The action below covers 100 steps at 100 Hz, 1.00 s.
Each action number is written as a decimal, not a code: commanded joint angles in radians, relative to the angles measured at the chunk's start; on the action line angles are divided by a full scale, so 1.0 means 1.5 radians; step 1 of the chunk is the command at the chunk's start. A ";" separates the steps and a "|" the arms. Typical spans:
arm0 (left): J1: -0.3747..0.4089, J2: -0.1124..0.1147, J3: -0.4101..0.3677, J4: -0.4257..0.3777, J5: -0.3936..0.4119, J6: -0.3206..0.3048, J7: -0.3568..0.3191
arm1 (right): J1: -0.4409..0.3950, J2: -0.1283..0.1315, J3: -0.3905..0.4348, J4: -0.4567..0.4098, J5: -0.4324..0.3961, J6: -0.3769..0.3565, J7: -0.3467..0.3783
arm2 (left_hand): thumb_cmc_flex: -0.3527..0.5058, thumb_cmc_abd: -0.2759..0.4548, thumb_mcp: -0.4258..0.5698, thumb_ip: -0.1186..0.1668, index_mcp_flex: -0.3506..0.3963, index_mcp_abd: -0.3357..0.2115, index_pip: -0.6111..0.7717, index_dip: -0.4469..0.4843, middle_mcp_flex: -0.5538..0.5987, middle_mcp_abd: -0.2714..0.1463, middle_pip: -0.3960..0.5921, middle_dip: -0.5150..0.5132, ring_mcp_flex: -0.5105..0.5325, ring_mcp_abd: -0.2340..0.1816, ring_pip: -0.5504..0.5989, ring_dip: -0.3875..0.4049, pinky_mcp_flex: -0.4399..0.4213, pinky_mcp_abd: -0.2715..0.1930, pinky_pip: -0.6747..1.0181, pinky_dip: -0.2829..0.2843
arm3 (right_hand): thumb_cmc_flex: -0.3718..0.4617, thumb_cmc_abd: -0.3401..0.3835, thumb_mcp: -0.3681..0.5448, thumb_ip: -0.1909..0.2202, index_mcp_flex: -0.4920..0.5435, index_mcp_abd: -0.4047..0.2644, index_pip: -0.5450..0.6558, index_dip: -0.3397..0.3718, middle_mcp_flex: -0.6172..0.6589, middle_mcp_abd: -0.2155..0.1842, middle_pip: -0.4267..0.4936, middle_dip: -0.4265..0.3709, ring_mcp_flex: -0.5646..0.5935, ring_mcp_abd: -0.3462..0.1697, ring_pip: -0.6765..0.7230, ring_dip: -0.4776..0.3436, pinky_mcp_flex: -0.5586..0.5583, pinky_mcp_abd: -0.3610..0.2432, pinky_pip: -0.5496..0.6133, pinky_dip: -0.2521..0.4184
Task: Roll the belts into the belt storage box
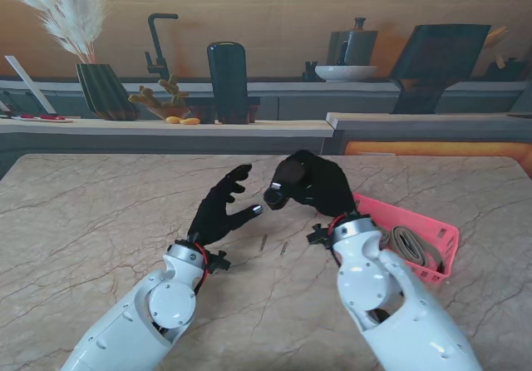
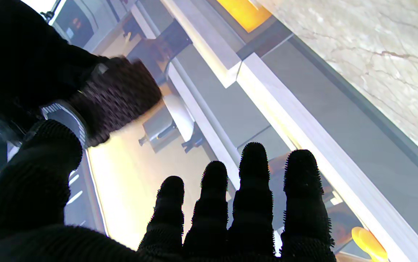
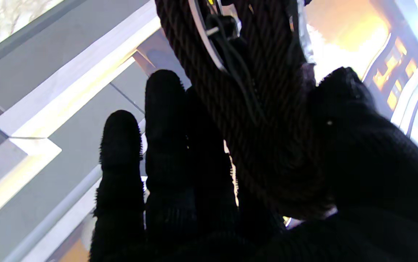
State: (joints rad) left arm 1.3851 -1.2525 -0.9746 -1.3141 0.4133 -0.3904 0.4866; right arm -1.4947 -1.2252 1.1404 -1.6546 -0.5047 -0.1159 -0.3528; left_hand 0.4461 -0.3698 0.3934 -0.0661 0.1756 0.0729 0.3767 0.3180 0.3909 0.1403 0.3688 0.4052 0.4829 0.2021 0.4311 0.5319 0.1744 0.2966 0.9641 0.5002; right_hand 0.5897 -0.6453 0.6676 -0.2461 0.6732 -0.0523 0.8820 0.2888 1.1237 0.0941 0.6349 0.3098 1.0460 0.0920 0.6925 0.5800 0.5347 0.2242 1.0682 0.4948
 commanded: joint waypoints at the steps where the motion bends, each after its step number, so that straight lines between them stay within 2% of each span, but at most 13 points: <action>1: 0.006 -0.004 -0.006 -0.006 -0.003 0.007 0.003 | -0.011 0.026 0.022 -0.032 -0.012 0.009 0.019 | -0.006 0.020 -0.014 0.015 -0.001 -0.021 0.015 0.012 -0.016 -0.022 -0.021 -0.001 -0.020 -0.013 -0.008 0.001 -0.008 -0.009 -0.008 0.009 | 0.108 0.068 0.173 0.009 0.089 -0.160 0.114 0.034 0.041 -0.023 0.028 0.020 0.032 -0.015 0.025 0.015 0.004 -0.014 0.022 0.007; 13: 0.007 -0.004 -0.012 -0.008 -0.001 0.014 0.011 | -0.034 0.051 0.077 -0.074 -0.058 0.022 0.106 | 0.002 0.024 -0.022 0.016 -0.002 -0.021 0.016 0.015 -0.017 -0.022 -0.021 0.000 -0.020 -0.014 -0.007 0.003 -0.007 -0.012 -0.010 0.013 | 0.115 0.059 0.181 0.009 0.102 -0.142 0.106 0.038 0.047 -0.007 0.033 0.028 0.037 -0.004 0.043 0.024 0.009 -0.010 0.028 0.013; 30: 0.009 -0.004 -0.017 -0.010 0.008 0.019 0.019 | -0.048 0.086 0.143 -0.119 -0.117 0.032 0.261 | 0.010 0.030 -0.029 0.017 -0.003 -0.020 0.015 0.018 -0.019 -0.023 -0.021 0.001 -0.022 -0.016 -0.007 0.004 -0.008 -0.014 -0.013 0.017 | 0.126 0.056 0.181 0.010 0.114 -0.124 0.095 0.042 0.049 0.008 0.033 0.036 0.033 0.010 0.056 0.033 0.006 -0.005 0.031 0.019; 54: 0.012 -0.003 -0.025 -0.013 0.017 0.023 0.027 | -0.010 0.138 0.212 -0.135 -0.246 -0.034 0.524 | 0.023 0.036 -0.040 0.019 -0.001 -0.021 0.015 0.021 -0.018 -0.023 -0.020 0.001 -0.027 -0.022 -0.010 0.005 -0.011 -0.022 -0.019 0.021 | 0.133 0.065 0.165 0.012 0.114 -0.126 0.084 0.053 0.045 0.008 0.025 0.045 0.020 0.005 0.055 0.037 -0.005 -0.010 0.019 0.021; 61: 0.012 -0.002 -0.028 -0.013 0.018 0.024 0.028 | 0.014 0.149 0.218 -0.126 -0.284 -0.061 0.582 | 0.025 0.037 -0.043 0.020 0.000 -0.022 0.015 0.022 -0.017 -0.022 -0.021 0.001 -0.031 -0.024 -0.012 0.004 -0.013 -0.024 -0.021 0.022 | 0.133 0.067 0.162 0.013 0.113 -0.128 0.081 0.056 0.044 0.006 0.023 0.048 0.018 0.003 0.054 0.038 -0.007 -0.011 0.014 0.022; 75: 0.011 -0.002 -0.031 -0.011 0.019 0.025 0.029 | 0.061 0.161 0.212 -0.088 -0.340 -0.088 0.653 | 0.029 0.040 -0.049 0.020 0.003 -0.023 0.014 0.023 -0.016 -0.023 -0.022 0.001 -0.033 -0.027 -0.015 0.004 -0.015 -0.027 -0.026 0.023 | 0.135 0.068 0.160 0.014 0.113 -0.129 0.079 0.061 0.043 0.005 0.019 0.052 0.016 0.001 0.052 0.040 -0.007 -0.012 0.010 0.024; 100: 0.011 -0.001 -0.035 -0.011 0.023 0.028 0.029 | 0.106 0.167 0.169 -0.016 -0.406 -0.084 0.690 | 0.039 0.043 -0.055 0.021 0.008 -0.024 0.013 0.025 -0.012 -0.022 -0.022 0.000 -0.037 -0.028 -0.020 0.003 -0.017 -0.029 -0.031 0.025 | 0.136 0.068 0.160 0.015 0.112 -0.126 0.078 0.065 0.041 0.008 0.018 0.057 0.014 0.002 0.052 0.044 -0.007 -0.013 0.007 0.028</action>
State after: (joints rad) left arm 1.3958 -1.2533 -1.0236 -1.3255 0.4455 -0.3515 0.5284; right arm -1.3308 -0.9734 1.4033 -1.6962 -1.1102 -0.2513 0.6776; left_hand 0.4873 -0.3397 0.3280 -0.0661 0.1756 0.0728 0.3791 0.3459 0.3909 0.1397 0.3678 0.4052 0.4465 0.1927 0.4135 0.5317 0.1628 0.2837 0.9358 0.5202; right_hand 0.5941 -0.6560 0.6781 -0.2463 0.6937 -0.0357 0.8681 0.3292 1.1361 0.1206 0.6357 0.3598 1.0553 0.1179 0.7544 0.6283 0.5346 0.2085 1.0824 0.5162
